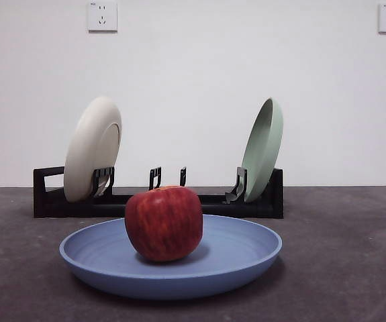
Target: Take the blue plate from the plate rack,put the plate on the table,take the apple from the table,put the apple in the plate
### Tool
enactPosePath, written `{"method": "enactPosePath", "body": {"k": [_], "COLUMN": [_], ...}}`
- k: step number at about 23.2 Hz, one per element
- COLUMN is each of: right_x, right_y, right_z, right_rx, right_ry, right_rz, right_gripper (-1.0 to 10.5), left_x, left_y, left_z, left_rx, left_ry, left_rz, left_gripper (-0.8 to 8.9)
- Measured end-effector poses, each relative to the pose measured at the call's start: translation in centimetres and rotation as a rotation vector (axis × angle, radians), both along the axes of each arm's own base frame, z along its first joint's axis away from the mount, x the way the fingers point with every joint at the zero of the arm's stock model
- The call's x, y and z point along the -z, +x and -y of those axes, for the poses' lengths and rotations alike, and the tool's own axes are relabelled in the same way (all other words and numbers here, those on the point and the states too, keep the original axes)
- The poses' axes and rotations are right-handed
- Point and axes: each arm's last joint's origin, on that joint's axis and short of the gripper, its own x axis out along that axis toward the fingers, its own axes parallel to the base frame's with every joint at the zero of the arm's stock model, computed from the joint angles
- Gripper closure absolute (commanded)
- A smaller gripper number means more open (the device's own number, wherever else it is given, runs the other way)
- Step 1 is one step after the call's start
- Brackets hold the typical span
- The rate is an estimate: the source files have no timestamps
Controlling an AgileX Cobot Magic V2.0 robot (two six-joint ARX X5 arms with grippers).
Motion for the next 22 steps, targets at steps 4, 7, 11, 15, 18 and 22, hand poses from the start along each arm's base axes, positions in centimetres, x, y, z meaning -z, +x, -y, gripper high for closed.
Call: {"method": "enactPosePath", "body": {"k": [4, 7, 11, 15, 18, 22], "right_x": [-0.2, -0.5, -1.4, 0.4, 4.2, 9.4], "right_y": [0.3, 1.2, 3.0, 4.0, 3.9, 3.7], "right_z": [0.6, 1.8, 3.1, 4.6, 5.9, 6.6], "right_rx": [0.098, 0.282, 0.383, 0.251, 0.339, 0.411], "right_ry": [-0.037, -0.064, 0.15, 0.289, 0.236, 0.18], "right_rz": [0.081, 0.156, 0.317, 0.592, 0.644, 0.582], "right_gripper": [9.5, 9.5, 9.5, 9.5, 9.5, 9.5], "left_x": [0.0, 0.0, 0.0, 0.0, 0.0, 0.0], "left_y": [0.0, 0.0, 0.0, 0.0, 0.0, 0.0], "left_z": [0.0, 0.0, 0.0, 0.0, 0.0, 0.0], "left_rx": [0.0, 0.0, 0.0, 0.0, 0.0, 0.0], "left_ry": [0.0, 0.0, 0.0, 0.0, 0.0, 0.0], "left_rz": [0.0, 0.0, 0.0, 0.0, 0.0, 0.0], "left_gripper": [8.18, 8.18, 8.18, 8.18, 8.18, 8.18]}}
